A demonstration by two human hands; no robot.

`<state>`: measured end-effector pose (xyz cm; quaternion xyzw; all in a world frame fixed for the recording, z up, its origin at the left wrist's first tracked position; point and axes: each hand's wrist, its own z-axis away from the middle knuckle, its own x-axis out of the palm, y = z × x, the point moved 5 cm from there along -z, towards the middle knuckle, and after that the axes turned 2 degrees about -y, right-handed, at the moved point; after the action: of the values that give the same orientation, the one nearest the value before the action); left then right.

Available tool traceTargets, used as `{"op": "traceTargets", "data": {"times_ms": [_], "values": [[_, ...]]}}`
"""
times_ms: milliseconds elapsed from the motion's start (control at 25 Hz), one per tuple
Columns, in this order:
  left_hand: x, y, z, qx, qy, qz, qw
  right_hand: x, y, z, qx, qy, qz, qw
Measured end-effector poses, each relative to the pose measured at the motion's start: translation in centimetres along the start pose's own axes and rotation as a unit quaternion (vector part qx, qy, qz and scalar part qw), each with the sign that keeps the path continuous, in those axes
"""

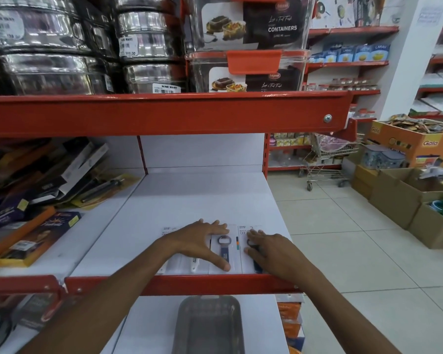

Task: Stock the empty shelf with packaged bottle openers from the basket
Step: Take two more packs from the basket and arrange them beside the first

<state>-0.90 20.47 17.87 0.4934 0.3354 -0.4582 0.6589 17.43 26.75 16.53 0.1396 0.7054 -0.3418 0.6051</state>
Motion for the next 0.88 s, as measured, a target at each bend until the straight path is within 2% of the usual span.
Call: {"op": "traceTargets", "data": {"times_ms": [520,720,880], "values": [[0.7,-0.3,-0.2,0.005,0.009,-0.015,1.0,-0.1,-0.3,0.2,0.011,0.017,0.014,1.0],[-1.3,-2.8,1.4,0.012,0.029,-0.001,0.999,-0.5,-1.0,0.3,-0.012,0.05,-0.029,0.998],[-0.8,-5.1,3.1,-0.016,-0.004,-0.03,0.999,0.6,-2.8,-0.2,-0.021,0.0,-0.023,1.0]]}}
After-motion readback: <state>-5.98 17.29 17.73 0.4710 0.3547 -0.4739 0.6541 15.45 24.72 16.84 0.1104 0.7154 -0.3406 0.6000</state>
